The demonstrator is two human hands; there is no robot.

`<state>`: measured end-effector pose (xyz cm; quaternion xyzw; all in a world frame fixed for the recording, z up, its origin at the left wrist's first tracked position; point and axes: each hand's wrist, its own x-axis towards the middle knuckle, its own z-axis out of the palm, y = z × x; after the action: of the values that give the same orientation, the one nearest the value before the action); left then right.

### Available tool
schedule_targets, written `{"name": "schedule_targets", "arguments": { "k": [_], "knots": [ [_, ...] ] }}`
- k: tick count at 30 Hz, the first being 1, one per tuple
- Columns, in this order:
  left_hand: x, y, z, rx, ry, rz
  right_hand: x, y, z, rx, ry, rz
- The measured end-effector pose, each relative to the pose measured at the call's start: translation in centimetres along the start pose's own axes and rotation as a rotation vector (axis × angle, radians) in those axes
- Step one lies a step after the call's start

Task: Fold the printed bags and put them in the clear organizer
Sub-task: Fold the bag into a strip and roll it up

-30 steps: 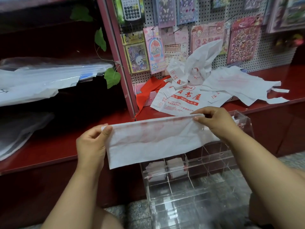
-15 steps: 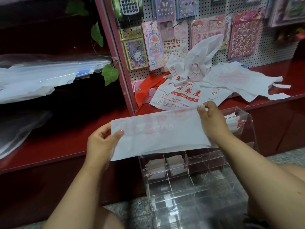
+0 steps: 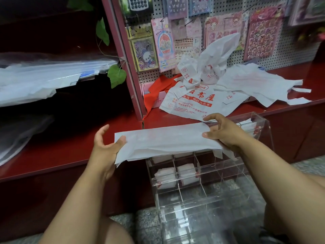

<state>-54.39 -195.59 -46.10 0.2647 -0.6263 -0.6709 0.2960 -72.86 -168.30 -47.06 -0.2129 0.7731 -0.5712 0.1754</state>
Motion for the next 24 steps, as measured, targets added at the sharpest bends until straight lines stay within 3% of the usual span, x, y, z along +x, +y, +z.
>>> {"name": "schedule_targets", "arguments": {
  "k": [4,11,19,24],
  "knots": [
    [-0.6,0.4,-0.4,-0.005,-0.175,-0.001,0.0,0.0,-0.3,-0.007,0.037,-0.033],
    [-0.3,-0.2,-1.2,0.182,-0.171,0.056,-0.6,-0.4,-0.3,-0.122,0.036,-0.141],
    [-0.2,0.5,-2.0,0.193,-0.187,0.024,-1.0,-0.4,0.4,0.008,0.089,-0.165],
    [-0.5,0.8,-2.2,0.465,-0.138,0.145,-0.6,-0.3,0.8,-0.107,0.138,-0.181]
  ]
}}
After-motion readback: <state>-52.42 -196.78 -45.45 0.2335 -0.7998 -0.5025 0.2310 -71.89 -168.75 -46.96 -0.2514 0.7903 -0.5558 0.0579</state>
